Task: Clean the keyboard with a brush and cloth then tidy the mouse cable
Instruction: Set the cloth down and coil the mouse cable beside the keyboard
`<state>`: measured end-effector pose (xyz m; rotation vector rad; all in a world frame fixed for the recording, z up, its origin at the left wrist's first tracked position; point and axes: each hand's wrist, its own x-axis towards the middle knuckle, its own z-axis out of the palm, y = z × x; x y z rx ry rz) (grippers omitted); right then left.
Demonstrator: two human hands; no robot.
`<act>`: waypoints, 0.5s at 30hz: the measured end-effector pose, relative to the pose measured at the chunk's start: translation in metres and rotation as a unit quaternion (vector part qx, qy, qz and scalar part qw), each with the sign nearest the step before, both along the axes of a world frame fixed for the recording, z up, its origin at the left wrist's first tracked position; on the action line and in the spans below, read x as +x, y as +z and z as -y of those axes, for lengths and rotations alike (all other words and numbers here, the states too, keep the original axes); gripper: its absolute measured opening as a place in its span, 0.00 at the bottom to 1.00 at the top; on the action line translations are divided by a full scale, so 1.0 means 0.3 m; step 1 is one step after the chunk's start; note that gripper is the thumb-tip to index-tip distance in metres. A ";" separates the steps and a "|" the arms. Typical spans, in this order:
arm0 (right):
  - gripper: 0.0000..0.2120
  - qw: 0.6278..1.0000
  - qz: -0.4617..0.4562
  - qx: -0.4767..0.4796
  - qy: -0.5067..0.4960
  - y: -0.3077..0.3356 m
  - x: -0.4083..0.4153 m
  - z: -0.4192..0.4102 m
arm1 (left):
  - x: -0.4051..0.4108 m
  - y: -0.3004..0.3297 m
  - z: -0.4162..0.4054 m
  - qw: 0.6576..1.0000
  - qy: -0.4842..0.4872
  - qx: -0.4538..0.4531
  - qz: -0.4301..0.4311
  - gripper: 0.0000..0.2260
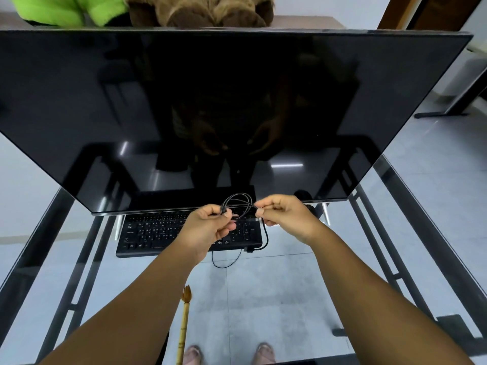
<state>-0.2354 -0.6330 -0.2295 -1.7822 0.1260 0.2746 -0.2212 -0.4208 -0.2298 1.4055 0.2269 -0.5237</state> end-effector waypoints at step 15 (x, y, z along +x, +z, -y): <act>0.01 0.999 -0.017 -0.027 0.031 0.032 0.018 0.015 | -0.022 0.006 0.011 0.993 -0.111 0.046 0.018 0.03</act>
